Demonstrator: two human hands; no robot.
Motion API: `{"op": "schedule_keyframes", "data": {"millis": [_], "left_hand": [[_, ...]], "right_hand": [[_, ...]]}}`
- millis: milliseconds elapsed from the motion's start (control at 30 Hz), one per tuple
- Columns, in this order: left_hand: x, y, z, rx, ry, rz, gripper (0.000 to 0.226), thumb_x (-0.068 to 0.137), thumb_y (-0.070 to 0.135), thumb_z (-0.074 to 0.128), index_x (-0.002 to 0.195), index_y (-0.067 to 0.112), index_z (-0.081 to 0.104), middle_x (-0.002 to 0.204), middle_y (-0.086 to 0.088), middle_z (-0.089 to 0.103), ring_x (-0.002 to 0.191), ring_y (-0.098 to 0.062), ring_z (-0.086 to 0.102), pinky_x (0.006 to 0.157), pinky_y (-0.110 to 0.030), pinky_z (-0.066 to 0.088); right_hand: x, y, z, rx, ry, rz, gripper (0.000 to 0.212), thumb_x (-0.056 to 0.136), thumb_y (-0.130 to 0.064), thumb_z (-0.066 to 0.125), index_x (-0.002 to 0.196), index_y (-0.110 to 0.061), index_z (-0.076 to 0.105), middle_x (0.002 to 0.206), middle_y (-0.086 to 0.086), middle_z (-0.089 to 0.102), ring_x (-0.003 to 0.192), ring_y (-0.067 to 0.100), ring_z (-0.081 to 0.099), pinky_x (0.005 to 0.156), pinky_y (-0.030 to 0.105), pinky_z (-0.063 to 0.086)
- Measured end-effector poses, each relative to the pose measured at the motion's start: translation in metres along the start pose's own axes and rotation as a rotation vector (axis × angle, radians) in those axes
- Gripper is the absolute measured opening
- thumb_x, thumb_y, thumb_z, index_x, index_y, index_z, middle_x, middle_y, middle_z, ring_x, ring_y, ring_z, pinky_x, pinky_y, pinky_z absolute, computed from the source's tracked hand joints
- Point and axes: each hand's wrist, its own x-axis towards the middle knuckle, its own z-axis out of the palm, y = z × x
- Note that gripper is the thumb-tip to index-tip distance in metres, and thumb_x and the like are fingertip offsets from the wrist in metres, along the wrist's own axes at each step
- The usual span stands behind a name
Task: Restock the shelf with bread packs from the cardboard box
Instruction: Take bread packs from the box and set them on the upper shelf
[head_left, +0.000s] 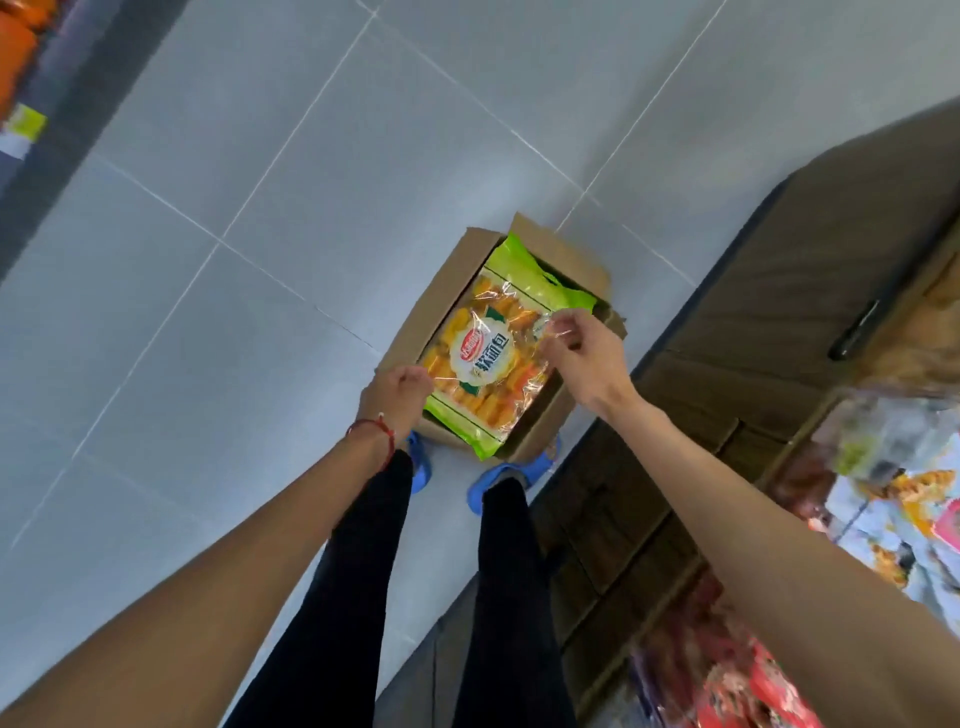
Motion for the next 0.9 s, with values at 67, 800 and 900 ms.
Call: {"op": "schedule_keyframes", "data": {"millis": [67,800,900], "left_hand": [[0.028,-0.010,0.023,-0.019,0.021,-0.048,0.008,0.091,0.024,0.055,0.089,0.021,0.063,0.088,-0.003,0.061,0.085,-0.020,0.055,0.074,-0.027,0.044],[0.200,-0.110,0.159,-0.710,0.219,-0.565,0.124,0.040,0.068,0.081,0.145,0.021,0.036,0.131,-0.006,0.059,0.112,-0.032,0.061,0.093,-0.052,0.050],[0.183,-0.103,0.157,-0.737,0.277,-0.505,0.108,0.052,0.061,0.076,0.146,0.027,0.032,0.133,-0.005,0.057,0.114,-0.033,0.059,0.096,-0.054,0.047]], "right_hand": [[0.037,0.019,0.005,-0.054,-0.008,0.006,0.039,0.097,-0.036,0.065,0.131,-0.017,0.059,0.125,-0.004,0.063,0.114,0.014,0.059,0.102,0.041,0.052],[0.216,0.127,0.071,-0.291,-0.133,-0.072,0.064,0.089,-0.050,0.070,0.142,-0.020,0.051,0.133,0.004,0.058,0.116,0.028,0.059,0.095,0.044,0.049],[0.193,0.124,0.068,-0.252,-0.111,-0.030,0.068,0.082,-0.042,0.078,0.140,-0.020,0.050,0.131,0.002,0.058,0.119,0.025,0.056,0.098,0.045,0.048]]}}
